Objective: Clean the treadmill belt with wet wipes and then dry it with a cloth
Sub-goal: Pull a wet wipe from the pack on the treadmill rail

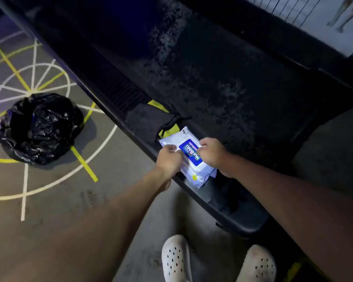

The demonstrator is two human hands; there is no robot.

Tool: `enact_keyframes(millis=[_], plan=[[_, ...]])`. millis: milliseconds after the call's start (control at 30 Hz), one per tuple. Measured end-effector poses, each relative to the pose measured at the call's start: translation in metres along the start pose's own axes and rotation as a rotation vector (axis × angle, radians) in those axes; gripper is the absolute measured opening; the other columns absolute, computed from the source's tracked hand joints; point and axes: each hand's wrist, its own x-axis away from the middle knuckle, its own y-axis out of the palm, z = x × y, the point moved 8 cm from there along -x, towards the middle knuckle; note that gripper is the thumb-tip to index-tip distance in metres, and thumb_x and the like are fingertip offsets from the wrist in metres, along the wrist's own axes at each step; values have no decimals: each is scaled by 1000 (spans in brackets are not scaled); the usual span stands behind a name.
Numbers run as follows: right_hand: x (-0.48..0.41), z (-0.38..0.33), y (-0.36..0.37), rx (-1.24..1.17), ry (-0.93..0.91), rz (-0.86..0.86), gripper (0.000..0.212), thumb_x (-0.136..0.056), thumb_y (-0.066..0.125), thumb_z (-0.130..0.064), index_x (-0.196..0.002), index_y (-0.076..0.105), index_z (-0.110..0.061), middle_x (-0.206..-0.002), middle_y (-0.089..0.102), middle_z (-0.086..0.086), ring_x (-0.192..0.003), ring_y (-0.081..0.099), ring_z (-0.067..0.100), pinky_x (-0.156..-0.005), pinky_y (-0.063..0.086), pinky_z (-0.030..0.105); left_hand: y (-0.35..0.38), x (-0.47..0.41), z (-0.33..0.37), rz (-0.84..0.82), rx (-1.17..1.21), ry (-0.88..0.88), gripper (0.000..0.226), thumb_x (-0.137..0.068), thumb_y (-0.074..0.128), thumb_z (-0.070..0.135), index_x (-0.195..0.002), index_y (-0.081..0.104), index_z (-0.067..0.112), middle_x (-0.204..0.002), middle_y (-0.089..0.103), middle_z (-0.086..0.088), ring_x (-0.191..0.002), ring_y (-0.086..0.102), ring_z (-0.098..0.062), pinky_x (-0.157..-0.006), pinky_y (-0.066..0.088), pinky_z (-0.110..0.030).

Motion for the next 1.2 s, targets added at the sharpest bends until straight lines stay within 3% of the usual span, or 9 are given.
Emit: enact_keyframes(millis=[100,200,467,600,667,733,900,1100,1200], plan=[[-16,9,7,48,4,59,12,-87,58,-11,-77,51,-8,-117,62,30,-108,63,40,-96,52,47,7,-12,-7,15,-69,26,44,-88,55,15,-131,46,14,-120,57,-12,-89,63,-24,-78,54,-32],[-16,9,3,-19,35,83,16,-86,60,-10,-86,64,5,-108,68,27,-102,67,38,-90,55,44,10,-15,-13,12,-63,35,65,-73,58,33,-135,43,19,-130,48,-10,-109,62,-34,-90,56,-42],[-8,18,1,-227,64,52,25,-91,52,-15,-90,68,4,-97,70,26,-85,65,32,-84,54,48,13,-15,-16,16,-27,-49,82,-62,48,66,-133,50,23,-136,49,-4,-109,62,-24,-97,51,-41],[7,5,8,24,9,-5,36,-79,40,-45,-72,60,-16,-111,62,21,-108,59,40,-95,48,50,21,-21,-14,22,-6,-54,82,-54,50,78,-110,61,19,-125,57,-9,-92,68,-22,-90,56,-40],[20,4,17,129,-6,-72,32,-89,43,-42,-93,66,-20,-132,49,9,-124,46,33,-107,37,43,18,-18,-10,54,-6,-88,81,-57,57,69,-114,57,12,-118,62,-15,-94,68,-27,-85,58,-41],[28,6,15,129,-63,-44,24,-92,49,-30,-103,69,-24,-141,40,0,-128,41,27,-110,30,37,14,-13,-8,95,-1,-96,45,-77,63,33,-114,54,9,-109,66,-17,-94,68,-31,-83,58,-40],[8,13,-3,145,-228,66,39,-79,50,-16,-113,68,-20,-120,53,7,-111,56,31,-99,44,48,0,-18,-32,216,-6,-178,4,-91,54,3,-94,52,5,-96,54,-9,-84,50,-23,-74,41,-30],[-9,-2,8,476,-360,-28,47,-88,60,-16,-134,60,-27,-117,42,9,-108,44,31,-94,43,42,-6,-16,-22,247,-68,48,38,-83,66,8,-108,38,17,-81,50,2,-71,50,-17,-70,46,-32],[-9,-16,6,527,-458,55,25,-84,61,-12,-107,68,-21,-107,38,5,-100,43,29,-86,42,42,-7,-17,-21,219,-131,150,46,-84,66,8,-113,36,30,-76,51,6,-67,49,-13,-67,47,-30]])
